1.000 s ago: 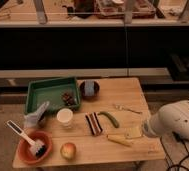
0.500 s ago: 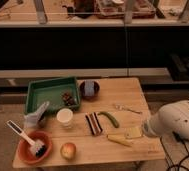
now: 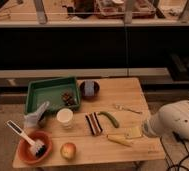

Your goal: Place banana in purple bowl

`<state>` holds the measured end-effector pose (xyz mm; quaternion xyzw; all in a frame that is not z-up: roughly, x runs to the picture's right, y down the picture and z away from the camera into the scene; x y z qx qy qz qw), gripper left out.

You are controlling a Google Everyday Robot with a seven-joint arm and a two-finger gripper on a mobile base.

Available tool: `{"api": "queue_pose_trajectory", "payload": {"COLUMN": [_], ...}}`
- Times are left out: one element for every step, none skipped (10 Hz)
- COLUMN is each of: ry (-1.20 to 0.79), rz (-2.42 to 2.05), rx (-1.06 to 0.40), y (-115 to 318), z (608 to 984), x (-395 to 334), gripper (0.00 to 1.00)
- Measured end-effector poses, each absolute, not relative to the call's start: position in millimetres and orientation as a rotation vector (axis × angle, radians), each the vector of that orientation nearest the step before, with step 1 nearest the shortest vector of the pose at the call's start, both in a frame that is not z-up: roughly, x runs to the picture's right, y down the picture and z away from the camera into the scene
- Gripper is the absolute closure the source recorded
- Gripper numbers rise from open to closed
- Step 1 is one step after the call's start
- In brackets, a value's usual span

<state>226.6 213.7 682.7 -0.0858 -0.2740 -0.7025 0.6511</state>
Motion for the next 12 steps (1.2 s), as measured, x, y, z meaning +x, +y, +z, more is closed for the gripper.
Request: {"api": "queue_pose_trajectory", "payload": {"ry": [-0.622,-0.622,-0.622,-0.622,-0.622,-0.622,-0.622,-0.627,-0.627,-0.620,-0.619,-0.619], "rz": [-1.595,-1.595,-1.595,-1.595,-1.595,-1.595,-1.609,-1.658,-1.719,-1.741,-1.738,-1.737], "rx": [-0.195,-0.195,-0.195,-0.195,-0.195,-0.195,-0.199,-0.203,-0.196,-0.199,-0.201,-0.200], "y": [213.7,213.8,213.8,213.7,213.8,213.7,213.5,212.7,211.5,211.5,212.3,212.2], "z": [682.7,682.7,682.7,682.7,682.7,682.7,682.2,683.7,684.9,685.6,685.1,685.2], "x": [226.6,226.6,226.6,226.6,226.7,226.6,226.3,219.8,209.2,209.4,210.8,210.6], "gripper": [0.20,0.20,0.20,0.20,0.20,0.20,0.20,0.20,0.20,0.20,0.20,0.20]}}
